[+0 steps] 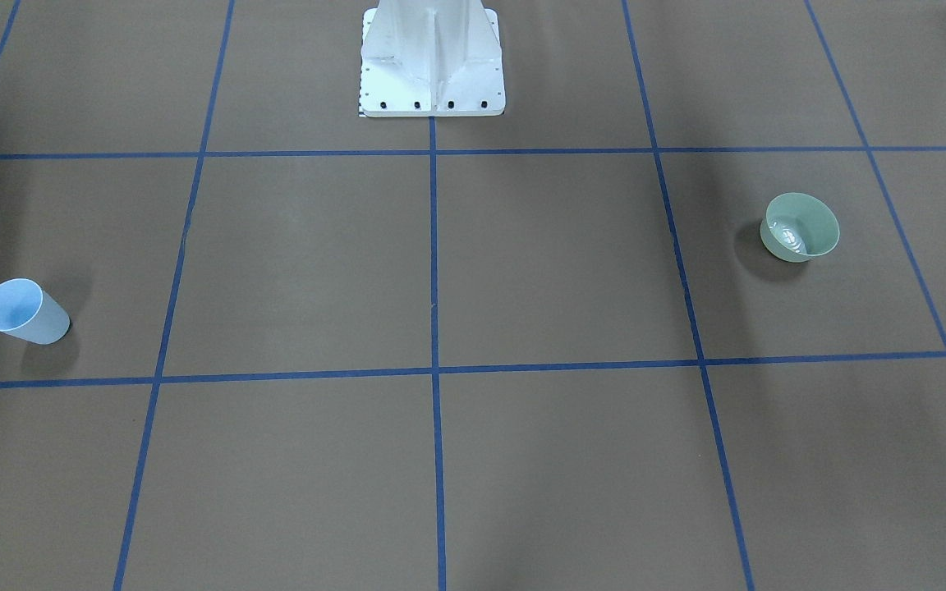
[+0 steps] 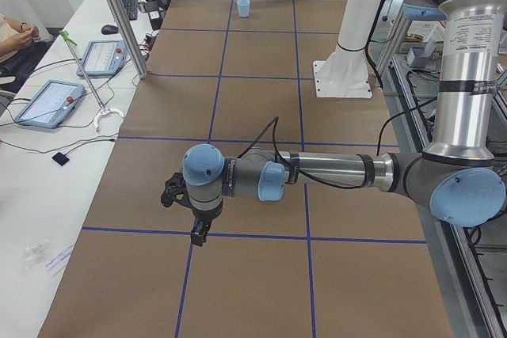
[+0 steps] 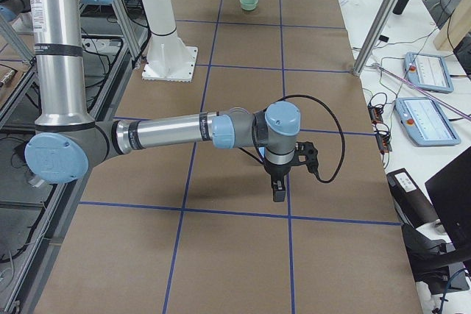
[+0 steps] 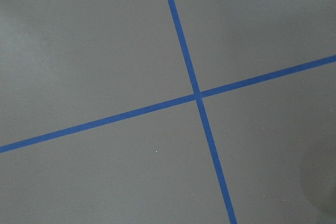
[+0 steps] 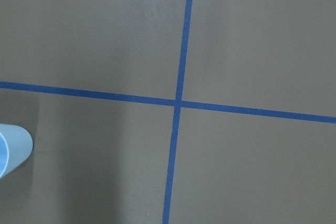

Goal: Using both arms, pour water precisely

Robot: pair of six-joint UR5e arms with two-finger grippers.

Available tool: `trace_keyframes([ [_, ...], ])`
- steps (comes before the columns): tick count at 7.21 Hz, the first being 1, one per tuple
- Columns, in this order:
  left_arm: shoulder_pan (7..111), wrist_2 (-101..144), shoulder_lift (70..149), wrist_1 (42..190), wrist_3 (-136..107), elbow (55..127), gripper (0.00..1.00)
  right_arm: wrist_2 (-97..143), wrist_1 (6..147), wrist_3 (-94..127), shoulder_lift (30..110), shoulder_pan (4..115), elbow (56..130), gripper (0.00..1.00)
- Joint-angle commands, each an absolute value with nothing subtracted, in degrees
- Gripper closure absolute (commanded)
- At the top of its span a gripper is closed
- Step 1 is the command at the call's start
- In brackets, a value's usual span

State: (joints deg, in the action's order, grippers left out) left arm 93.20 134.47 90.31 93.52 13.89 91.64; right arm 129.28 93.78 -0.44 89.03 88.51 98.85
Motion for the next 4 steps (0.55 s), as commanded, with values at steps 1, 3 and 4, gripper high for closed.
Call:
trace_keyframes([
  [1, 93.2, 134.6, 90.4, 93.2, 13.4, 92.2, 0.0, 129.2, 93.8, -0.4, 89.0, 88.5, 98.9, 0.0],
  [3, 93.2, 134.5, 90.5, 93.3, 13.7, 92.8, 0.0, 129.2, 93.7, -0.6, 88.9, 88.5, 98.8, 0.0],
  [4, 93.2, 134.4, 90.8, 93.3, 13.7, 92.9, 0.0, 129.1, 93.6, -0.6, 88.8, 88.5, 98.9, 0.0],
])
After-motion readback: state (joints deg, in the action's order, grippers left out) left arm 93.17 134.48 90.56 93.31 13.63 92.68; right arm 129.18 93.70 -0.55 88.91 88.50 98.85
